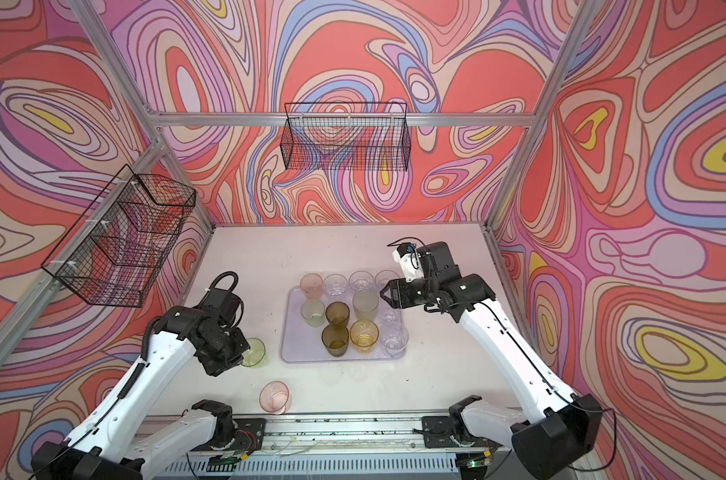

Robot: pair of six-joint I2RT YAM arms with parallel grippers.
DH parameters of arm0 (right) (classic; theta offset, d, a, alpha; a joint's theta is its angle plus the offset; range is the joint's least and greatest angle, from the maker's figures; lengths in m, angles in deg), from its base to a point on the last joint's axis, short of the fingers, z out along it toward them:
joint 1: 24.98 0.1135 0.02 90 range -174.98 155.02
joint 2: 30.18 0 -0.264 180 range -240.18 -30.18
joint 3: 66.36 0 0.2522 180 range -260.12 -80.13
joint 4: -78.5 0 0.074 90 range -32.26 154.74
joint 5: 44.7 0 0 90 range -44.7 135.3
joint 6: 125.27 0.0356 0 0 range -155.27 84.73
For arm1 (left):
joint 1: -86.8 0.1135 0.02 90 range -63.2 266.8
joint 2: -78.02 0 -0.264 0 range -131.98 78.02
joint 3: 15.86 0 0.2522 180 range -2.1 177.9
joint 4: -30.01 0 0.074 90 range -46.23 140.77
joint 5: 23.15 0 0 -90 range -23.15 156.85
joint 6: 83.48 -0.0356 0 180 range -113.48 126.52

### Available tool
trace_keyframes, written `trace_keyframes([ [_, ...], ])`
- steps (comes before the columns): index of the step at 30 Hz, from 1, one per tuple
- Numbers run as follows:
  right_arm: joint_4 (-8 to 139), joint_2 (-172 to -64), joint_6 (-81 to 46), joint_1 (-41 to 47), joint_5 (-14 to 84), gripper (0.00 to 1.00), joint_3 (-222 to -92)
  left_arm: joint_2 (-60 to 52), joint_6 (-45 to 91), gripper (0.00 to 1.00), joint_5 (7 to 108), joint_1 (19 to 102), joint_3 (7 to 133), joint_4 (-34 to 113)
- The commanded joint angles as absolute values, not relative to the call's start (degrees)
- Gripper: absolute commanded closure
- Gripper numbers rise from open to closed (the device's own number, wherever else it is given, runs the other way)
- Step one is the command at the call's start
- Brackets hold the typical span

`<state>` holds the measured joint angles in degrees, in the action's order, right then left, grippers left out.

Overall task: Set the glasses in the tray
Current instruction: 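Lower the left gripper over the bright green cup's rim, then lift the bright green cup with the left gripper toward the tray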

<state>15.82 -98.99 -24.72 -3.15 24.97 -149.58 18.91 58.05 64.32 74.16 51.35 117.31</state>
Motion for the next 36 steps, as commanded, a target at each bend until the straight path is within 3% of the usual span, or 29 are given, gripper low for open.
trace_keyframes([
  [1, 15.00, -98.68, -25.34, -3.28, 25.70, 0.40, -150.75, 17.40, 53.19, 1.00, 65.68, 74.59, 54.63, 119.81],
  [17, 14.99, -98.99, -25.34, -3.30, 25.70, 0.40, -151.14, 8.33, 43.16, 1.00, 58.17, 73.20, 61.94, 117.77],
  [36, 14.40, -98.71, -25.38, -3.34, 26.06, 0.40, -151.18, -2.91, 46.58, 1.00, 56.41, 60.96, 66.37, 112.77],
])
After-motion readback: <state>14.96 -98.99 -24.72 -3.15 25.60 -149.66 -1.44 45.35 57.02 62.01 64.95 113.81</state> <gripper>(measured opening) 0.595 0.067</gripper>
